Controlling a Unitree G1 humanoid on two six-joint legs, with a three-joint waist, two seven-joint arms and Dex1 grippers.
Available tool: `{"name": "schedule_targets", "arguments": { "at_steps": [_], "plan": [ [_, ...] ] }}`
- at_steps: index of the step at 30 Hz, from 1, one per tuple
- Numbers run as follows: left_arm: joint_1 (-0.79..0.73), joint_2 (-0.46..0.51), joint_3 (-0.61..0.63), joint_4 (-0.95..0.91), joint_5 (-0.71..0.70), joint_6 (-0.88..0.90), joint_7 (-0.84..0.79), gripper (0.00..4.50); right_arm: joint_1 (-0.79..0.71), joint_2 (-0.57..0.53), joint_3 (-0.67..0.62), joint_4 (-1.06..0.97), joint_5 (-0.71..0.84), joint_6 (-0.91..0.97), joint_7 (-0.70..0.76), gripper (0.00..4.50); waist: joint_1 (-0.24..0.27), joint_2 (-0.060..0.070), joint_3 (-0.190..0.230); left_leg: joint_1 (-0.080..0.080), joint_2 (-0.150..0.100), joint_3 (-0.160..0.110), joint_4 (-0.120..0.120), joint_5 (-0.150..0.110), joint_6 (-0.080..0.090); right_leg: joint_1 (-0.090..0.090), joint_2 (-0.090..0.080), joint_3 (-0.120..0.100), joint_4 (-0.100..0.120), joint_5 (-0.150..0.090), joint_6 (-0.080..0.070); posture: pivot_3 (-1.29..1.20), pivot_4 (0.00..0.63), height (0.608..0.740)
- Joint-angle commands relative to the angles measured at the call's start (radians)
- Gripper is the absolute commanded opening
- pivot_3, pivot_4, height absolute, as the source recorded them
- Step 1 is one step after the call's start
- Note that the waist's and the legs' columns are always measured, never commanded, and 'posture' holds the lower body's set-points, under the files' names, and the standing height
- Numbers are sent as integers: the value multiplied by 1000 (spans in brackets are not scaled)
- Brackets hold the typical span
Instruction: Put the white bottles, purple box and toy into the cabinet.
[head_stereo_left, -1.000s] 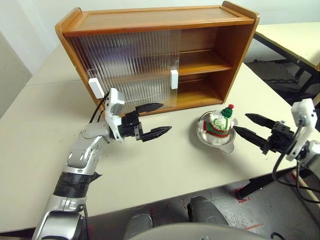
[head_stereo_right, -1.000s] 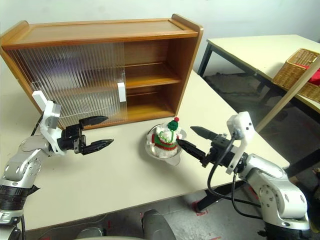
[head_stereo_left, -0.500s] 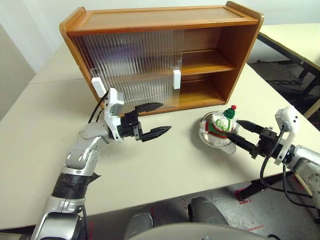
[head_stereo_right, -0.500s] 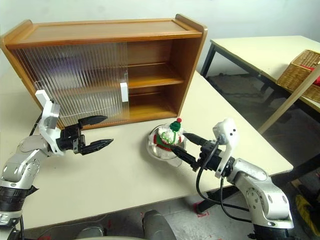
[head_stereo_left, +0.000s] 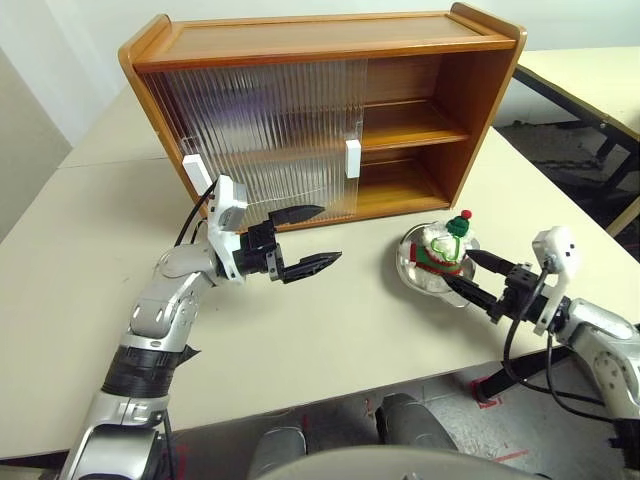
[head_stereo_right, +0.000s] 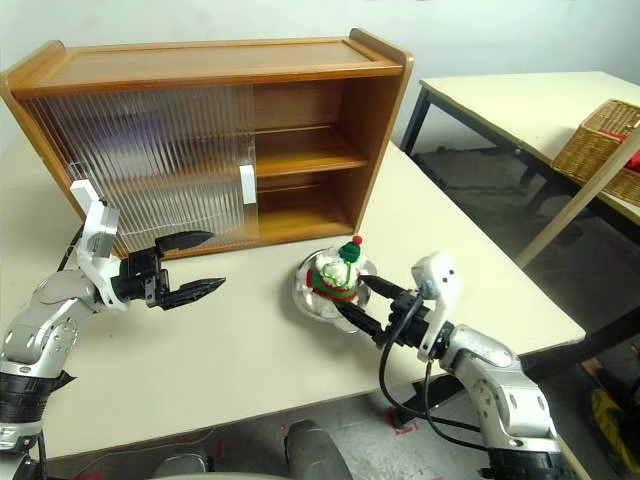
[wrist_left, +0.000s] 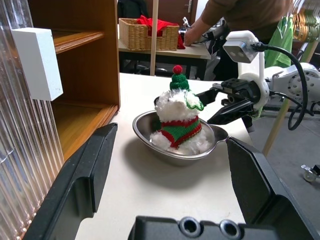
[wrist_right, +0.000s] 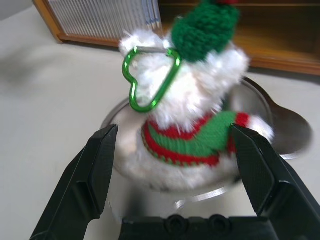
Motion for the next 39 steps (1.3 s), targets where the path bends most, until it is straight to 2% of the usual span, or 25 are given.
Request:
{"name": "schedule_targets", "arguments": {
  "at_steps": [1, 12, 23, 26, 32, 35, 37, 39],
  "plan": [
    [15, 12, 13, -27, 4, 9, 5, 4500, -13, 6, 23, 26, -24, -20, 1, 4474, 4, 0, 0, 0, 0, 0, 0, 0, 0, 0, 0, 0, 0, 0, 0, -206, 0, 740],
    [18, 13, 10, -37, 7, 8, 13, 4500, -74, 43, 66, 111, -57, -78, 10, 4474, 10, 0, 0, 1, 0, 0, 0, 0, 0, 1, 0, 0, 0, 1, -1, -197, 0, 740],
    [26, 5, -1, -34, 16, -4, 13, 4500, -104, 40, 61, 109, -53, -68, 7, 4474, 21, 0, 0, 1, 0, 0, 0, 0, 0, 1, 0, 0, 0, 1, -2, -199, 0, 740],
    [27, 3, -3, -33, 17, -7, 11, 4500, -104, 36, 58, 102, -48, -63, 9, 3855, 21, 0, 0, 1, 0, 0, 0, 0, 0, 1, 0, 0, 0, 1, -2, -202, 0, 740],
    [28, -1, -11, -22, 22, -14, 6, 4500, -98, 13, 44, 70, -27, -45, 22, 1566, 21, 0, 0, 1, 0, 0, 0, 0, 0, 1, 0, 0, 0, 1, -2, -210, 0, 740],
    [25, -5, -17, -17, 25, -17, 4, 4500, -103, -3, 33, 43, -9, -28, 25, 628, 21, 0, 0, 1, 0, 0, 0, 0, 0, 1, 0, 0, 0, 1, -2, -218, 0, 740],
    [20, -10, -21, -11, 26, -18, 1, 4500, -108, -17, 21, 5, 15, -5, 23, 282, 21, 0, 0, 1, 0, 0, 0, 0, 0, 1, 0, 0, 0, 1, -2, -227, 0, 740],
    [16, -12, -22, -5, 28, -19, -3, 4500, -112, -31, 8, -40, 42, 23, 19, 228, 20, 0, 0, 1, 0, 1, 1, 0, 0, 1, 0, 0, 0, 1, -2, -231, 0, 740]
  ]
}}
